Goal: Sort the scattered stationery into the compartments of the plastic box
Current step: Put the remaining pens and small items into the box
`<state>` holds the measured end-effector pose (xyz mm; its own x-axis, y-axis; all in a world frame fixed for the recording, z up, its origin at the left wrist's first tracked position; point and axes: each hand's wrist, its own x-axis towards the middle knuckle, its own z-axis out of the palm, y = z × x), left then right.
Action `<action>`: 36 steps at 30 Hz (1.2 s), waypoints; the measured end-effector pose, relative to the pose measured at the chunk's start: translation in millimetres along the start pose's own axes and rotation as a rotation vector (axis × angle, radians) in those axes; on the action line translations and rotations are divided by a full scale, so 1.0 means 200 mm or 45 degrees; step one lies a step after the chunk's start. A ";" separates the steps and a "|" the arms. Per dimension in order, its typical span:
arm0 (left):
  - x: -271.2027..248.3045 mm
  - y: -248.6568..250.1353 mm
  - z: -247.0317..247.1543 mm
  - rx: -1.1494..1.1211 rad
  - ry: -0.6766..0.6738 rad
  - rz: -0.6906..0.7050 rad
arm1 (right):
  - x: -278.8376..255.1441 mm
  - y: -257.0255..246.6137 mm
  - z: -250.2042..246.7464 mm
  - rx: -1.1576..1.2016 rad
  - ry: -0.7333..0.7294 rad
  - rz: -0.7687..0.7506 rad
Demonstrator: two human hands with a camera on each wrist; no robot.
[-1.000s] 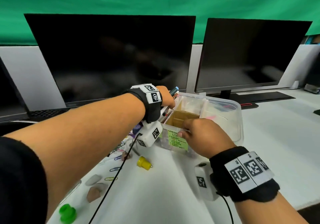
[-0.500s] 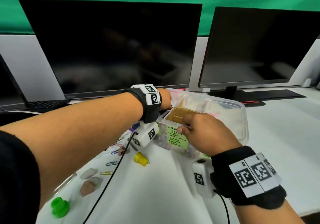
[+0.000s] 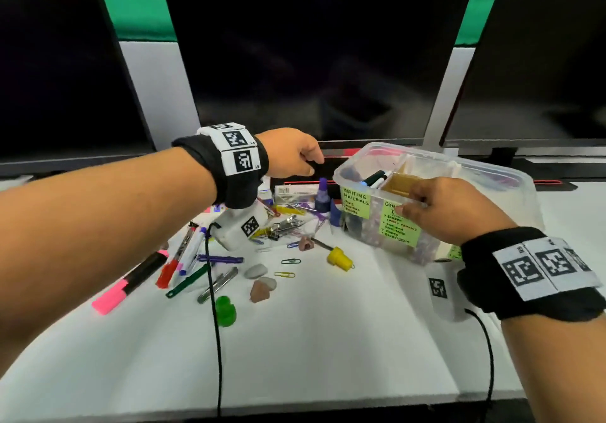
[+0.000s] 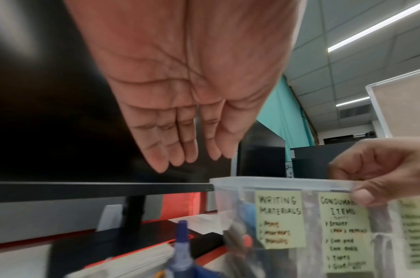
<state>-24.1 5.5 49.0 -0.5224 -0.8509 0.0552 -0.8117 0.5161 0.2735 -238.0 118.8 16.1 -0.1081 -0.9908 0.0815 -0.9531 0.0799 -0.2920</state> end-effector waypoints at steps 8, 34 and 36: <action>-0.30 -0.40 0.01 0.390 -0.331 -0.266 | 0.04 -0.46 0.13 -0.299 0.127 -0.202; -0.62 -0.73 0.20 0.433 -0.495 -0.690 | 0.43 -1.29 0.77 -0.755 -0.540 -0.931; -0.61 -0.74 0.21 0.407 -0.489 -0.715 | 0.45 -1.29 0.77 -0.796 -0.549 -0.942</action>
<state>149.3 37.1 -38.4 -0.0140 -0.9308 -0.3652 -0.9888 0.0673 -0.1335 40.7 -8.6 -48.2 0.5510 -0.7610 -0.3425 -0.7299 -0.6384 0.2444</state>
